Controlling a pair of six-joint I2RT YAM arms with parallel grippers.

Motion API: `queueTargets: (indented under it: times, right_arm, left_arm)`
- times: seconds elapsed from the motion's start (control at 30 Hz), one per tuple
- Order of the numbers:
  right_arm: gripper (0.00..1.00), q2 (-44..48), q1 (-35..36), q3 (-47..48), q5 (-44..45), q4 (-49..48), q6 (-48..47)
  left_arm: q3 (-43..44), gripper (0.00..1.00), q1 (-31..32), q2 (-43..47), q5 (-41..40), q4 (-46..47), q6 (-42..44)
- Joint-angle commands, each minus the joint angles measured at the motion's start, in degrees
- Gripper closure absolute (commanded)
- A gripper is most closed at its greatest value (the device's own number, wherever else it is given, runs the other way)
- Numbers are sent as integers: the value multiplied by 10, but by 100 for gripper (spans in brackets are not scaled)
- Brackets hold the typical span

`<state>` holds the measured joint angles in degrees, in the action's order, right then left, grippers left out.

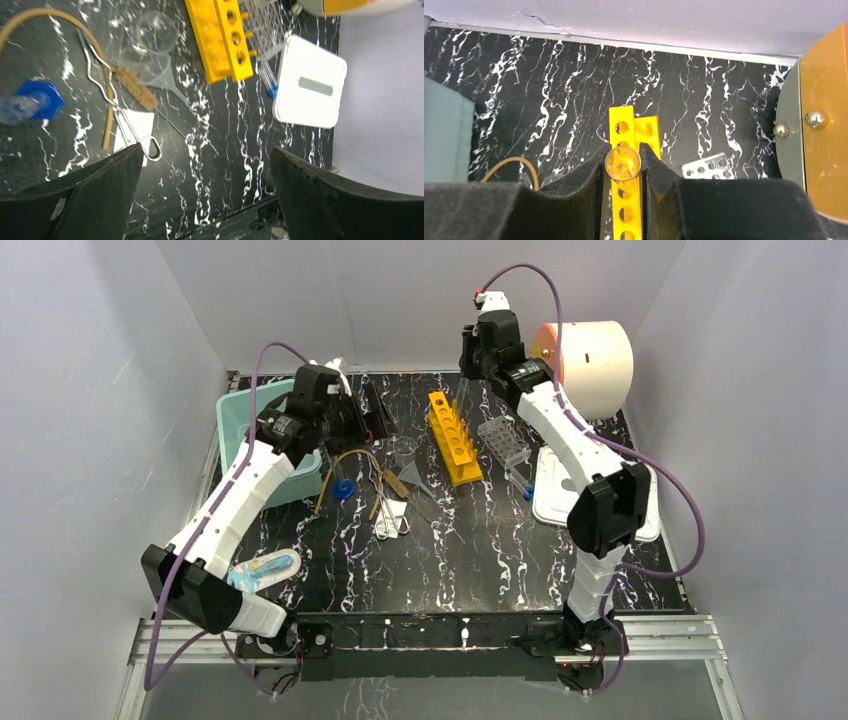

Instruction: Organize the chemistry lab equipment

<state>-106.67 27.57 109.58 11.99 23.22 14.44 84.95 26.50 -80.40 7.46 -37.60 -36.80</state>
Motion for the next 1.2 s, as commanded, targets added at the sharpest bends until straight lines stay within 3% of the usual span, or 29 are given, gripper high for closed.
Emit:
queueTargets:
  times: [0.0, 0.2, 0.47, 1.17]
  right_arm:
    - [71, -29, 12, 47, 42, -88, -57]
    - [71, -59, 30, 42, 48, -158, -68]
    - [71, -110, 48, 82, 56, -191, -87]
    - [71, -150, 52, 80, 89, -205, -112]
  left_arm:
    - [51, 3, -32, -19, -5, 6, 8]
    - [75, 2, -97, -53, 43, 11, 21]
    - [55, 2, -141, -68, 92, 38, 16]
    - [33, 2, -171, -71, 131, 34, 23]
